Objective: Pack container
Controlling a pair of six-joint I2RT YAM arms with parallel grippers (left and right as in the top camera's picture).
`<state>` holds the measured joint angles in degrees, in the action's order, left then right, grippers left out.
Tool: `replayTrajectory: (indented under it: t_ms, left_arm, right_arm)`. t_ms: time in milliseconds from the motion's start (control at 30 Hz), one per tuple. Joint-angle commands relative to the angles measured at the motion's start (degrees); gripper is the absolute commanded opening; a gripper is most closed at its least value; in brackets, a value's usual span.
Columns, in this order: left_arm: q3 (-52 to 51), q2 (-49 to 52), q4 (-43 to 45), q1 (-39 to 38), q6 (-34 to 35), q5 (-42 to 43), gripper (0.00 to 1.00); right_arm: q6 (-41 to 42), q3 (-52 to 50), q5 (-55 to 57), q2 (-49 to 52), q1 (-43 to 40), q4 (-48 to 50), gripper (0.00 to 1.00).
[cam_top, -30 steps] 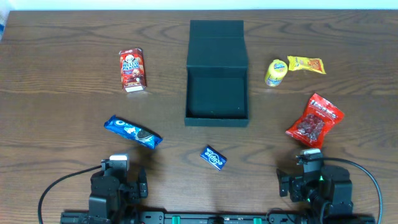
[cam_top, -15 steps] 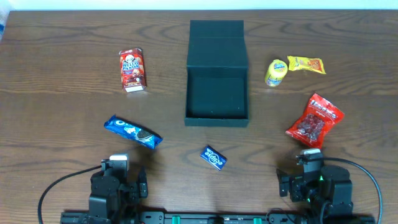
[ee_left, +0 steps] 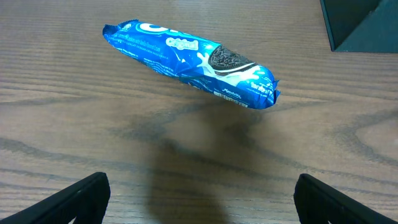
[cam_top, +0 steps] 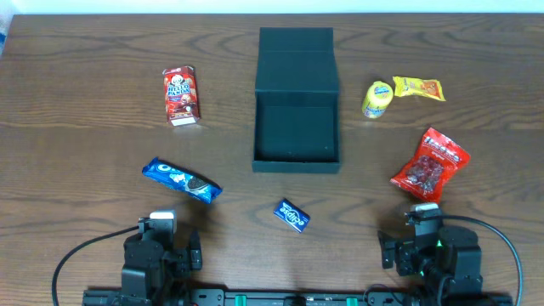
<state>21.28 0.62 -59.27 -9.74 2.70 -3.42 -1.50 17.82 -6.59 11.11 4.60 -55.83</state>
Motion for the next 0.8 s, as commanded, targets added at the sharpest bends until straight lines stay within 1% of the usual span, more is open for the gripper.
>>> replayTrajectory:
  t_ms: [0, 367, 533, 633, 767]
  left_arm:
    - [-1.88, -0.42, -1.16, 0.39, -1.03, -0.61, 0.96]
    - [-1.88, -0.42, -1.16, 0.39, -1.05, -0.61, 0.95]
    - [-1.88, -0.42, -1.16, 0.39, -1.03, -0.61, 0.96]
    - [-1.88, -0.42, -1.16, 0.39, -1.03, -0.61, 0.95]
    - [-1.88, -0.42, -1.16, 0.39, -1.05, -0.61, 0.96]
  right_arm:
    - [0.57, -0.37, 0.59, -0.46, -0.61, -0.07, 0.99]
    - [0.57, -0.35, 0.59, -0.46, -0.61, 0.11, 0.99]
    - [0.57, 0.52, 0.59, 1.01, -0.61, 5.64, 0.99]
    - [0.57, 3.26, 0.59, 3.34, -0.61, 8.90, 0.99]
    - [0.57, 10.75, 0.61, 8.96, -0.61, 9.22, 0.99]
